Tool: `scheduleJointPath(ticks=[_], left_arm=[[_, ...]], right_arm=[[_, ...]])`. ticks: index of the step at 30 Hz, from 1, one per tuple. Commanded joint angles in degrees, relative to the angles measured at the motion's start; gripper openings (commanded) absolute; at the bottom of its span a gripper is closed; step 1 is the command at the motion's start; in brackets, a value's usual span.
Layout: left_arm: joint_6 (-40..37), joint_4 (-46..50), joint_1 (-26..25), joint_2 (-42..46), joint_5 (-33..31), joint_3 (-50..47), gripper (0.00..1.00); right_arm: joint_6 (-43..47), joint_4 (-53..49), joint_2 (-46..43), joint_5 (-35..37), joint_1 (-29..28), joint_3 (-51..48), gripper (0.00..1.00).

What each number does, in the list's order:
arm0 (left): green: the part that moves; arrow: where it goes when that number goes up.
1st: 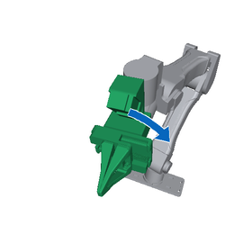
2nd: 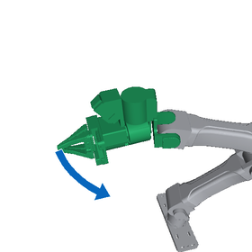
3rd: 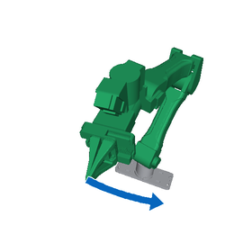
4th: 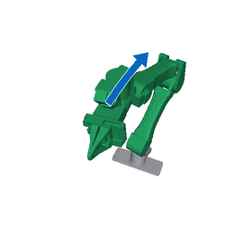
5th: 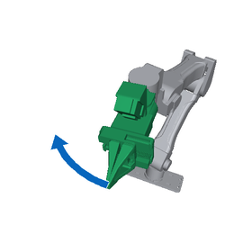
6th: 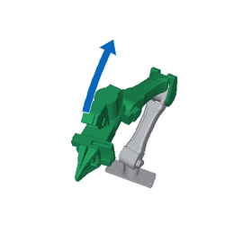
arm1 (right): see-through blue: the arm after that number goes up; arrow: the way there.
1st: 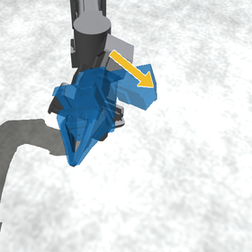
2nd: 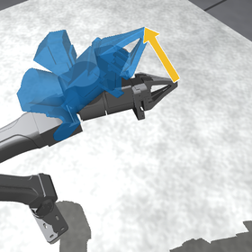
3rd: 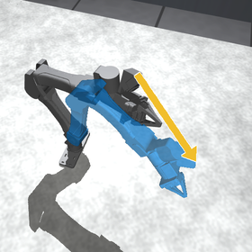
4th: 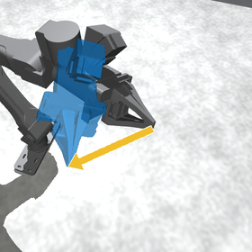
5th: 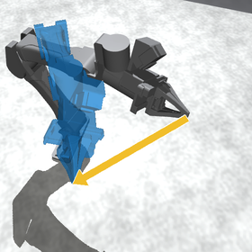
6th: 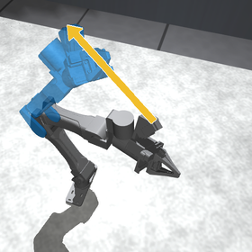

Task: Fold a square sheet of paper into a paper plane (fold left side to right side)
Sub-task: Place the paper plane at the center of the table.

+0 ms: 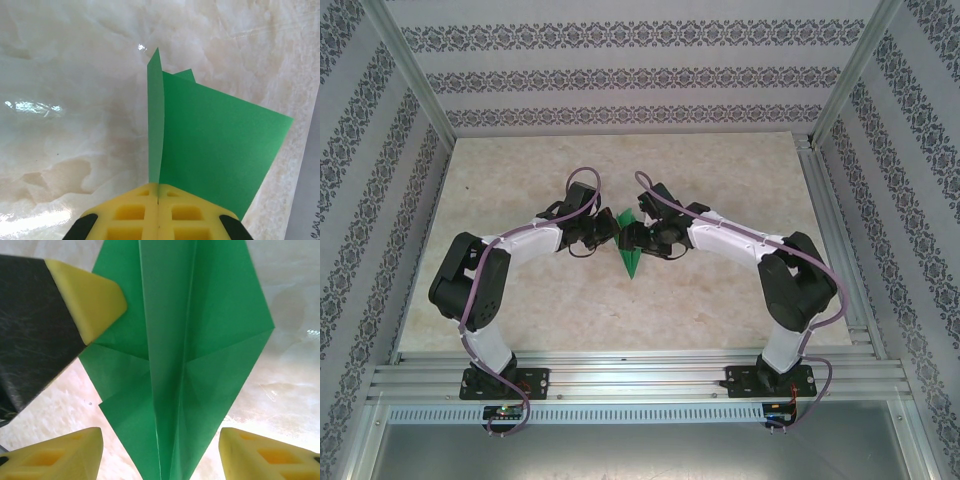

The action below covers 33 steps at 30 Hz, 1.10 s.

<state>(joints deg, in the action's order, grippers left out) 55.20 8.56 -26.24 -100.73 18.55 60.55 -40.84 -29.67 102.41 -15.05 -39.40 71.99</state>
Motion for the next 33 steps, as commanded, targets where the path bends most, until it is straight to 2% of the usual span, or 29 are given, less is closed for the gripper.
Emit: scheduleJointPath(ticks=[1, 14, 17, 28, 31, 33], left_arm=[[1.0, -1.8, 0.9, 0.2, -0.3, 0.2, 0.0], [0.9, -1.6, 0.8, -0.3, 0.2, 0.7, 0.0], [0.7, -1.5, 0.8, -0.3, 0.3, 0.7, 0.0], [0.3, -1.4, 0.8, -0.5, 0.5, 0.7, 0.0], [0.2, -1.5, 0.8, -0.4, 0.7, 0.7, 0.0], [-0.6, -1.6, 0.9, -0.2, 1.6, 0.7, 0.1]], right_arm=[[0.6, -0.4, 1.2, 0.3, -0.8, 2.5, 0.62], [3.7, -7.0, 5.2, 5.2, -2.9, 8.6, 0.59], [4.0, -7.8, 5.7, 6.0, -2.9, 9.1, 0.54], [4.5, -8.2, 5.2, 6.9, -2.8, 9.0, 0.29], [4.4, -7.7, 5.5, 6.3, -2.9, 9.0, 0.19], [4.9, -8.0, 5.0, 6.8, -2.6, 9.0, 0.09]])
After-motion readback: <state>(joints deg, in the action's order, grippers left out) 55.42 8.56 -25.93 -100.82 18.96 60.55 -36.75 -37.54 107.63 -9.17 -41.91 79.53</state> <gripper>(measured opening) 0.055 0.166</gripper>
